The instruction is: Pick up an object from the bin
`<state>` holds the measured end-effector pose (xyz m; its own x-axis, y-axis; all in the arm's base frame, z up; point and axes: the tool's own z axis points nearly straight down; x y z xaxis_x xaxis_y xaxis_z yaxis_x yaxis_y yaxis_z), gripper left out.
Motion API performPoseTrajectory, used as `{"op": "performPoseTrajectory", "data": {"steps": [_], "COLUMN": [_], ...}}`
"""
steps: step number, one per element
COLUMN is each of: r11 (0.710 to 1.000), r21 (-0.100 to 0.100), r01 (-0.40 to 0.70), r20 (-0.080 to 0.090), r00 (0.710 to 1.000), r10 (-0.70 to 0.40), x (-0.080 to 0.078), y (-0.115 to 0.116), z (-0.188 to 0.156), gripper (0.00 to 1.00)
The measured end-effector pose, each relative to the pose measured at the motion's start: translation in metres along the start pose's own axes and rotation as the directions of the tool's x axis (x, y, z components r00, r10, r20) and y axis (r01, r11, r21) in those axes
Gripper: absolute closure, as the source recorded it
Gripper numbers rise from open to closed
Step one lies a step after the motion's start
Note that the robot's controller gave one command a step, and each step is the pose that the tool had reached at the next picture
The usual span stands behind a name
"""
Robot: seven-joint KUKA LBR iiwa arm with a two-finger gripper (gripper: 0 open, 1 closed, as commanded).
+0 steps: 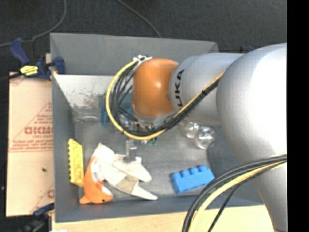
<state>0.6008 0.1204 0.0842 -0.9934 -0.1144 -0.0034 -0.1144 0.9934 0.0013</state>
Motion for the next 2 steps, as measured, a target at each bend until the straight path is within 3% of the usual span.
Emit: {"op": "performPoseTrajectory", "data": {"steps": [1, 2], "r11": [1.0, 0.994], "r21": [-0.001, -0.002], "r01": [0.01, -0.106], "r20": [0.0, -0.001], "r00": [1.0, 0.994], "r10": [-0.01, 0.106], "x": [0.0711, 0.0741], "y": [0.0019, -0.0051], "z": [0.0122, 0.0125], "gripper": [0.0, 1.0]}}
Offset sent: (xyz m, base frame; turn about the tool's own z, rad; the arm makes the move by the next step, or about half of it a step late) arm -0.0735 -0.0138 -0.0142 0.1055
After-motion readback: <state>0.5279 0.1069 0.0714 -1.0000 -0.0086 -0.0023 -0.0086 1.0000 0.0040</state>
